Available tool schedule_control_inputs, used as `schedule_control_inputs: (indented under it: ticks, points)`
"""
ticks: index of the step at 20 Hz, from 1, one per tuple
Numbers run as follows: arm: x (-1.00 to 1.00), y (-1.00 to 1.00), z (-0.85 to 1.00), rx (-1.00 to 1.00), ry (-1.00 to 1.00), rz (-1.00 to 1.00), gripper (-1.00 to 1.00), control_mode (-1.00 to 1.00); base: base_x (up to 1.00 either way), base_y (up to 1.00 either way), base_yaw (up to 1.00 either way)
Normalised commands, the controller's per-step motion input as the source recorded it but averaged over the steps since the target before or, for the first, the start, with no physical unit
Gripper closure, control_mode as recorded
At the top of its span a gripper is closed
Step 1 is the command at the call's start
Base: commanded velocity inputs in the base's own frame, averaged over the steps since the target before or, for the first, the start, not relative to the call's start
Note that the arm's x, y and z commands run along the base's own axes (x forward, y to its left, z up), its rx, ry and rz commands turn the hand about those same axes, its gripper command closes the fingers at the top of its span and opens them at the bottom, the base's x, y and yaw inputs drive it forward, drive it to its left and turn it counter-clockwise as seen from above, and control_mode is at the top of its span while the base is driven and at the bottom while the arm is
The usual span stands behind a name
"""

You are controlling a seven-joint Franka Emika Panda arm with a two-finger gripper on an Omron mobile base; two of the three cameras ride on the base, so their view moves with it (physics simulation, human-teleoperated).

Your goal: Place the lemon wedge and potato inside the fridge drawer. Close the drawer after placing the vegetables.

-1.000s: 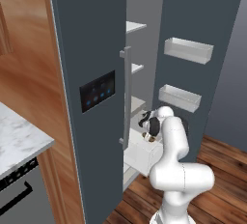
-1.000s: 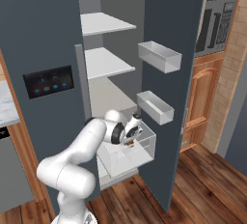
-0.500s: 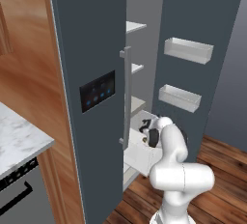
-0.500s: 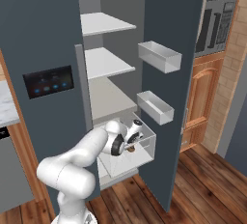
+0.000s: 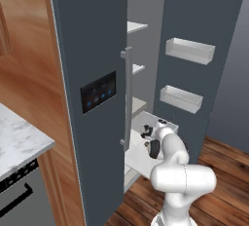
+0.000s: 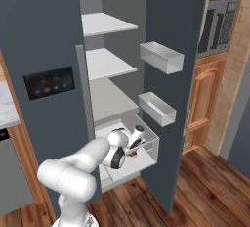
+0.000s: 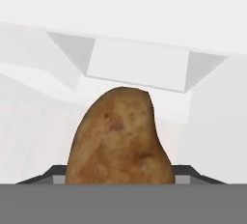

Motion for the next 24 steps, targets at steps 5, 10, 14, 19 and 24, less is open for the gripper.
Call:
schedule_control_inputs:
  ticks: [5, 10, 14, 19, 24]
  points:
    - [0.0, 0.0, -0.23, 0.0, 0.02, 0.0, -1.0, -1.0, 0.0, 0.0, 0.0]
    - [0.0, 0.0, -0.19, 0.0, 0.01, 0.0, -1.0, -1.0, 0.0, 0.0, 0.0]
    - [0.01, -0.03, -0.02, 0.02, 0.0, 0.0, -1.0, -1.0, 0.0, 0.0, 0.0]
    - [0.01, -0.02, 0.08, 0.01, 0.0, 0.0, -1.0, -1.0, 0.0, 0.0, 0.0]
    - [0.0, 0.03, 0.67, 0.0, 0.0, 0.0, -1.0, -1.0, 0.0, 0.0, 0.0]
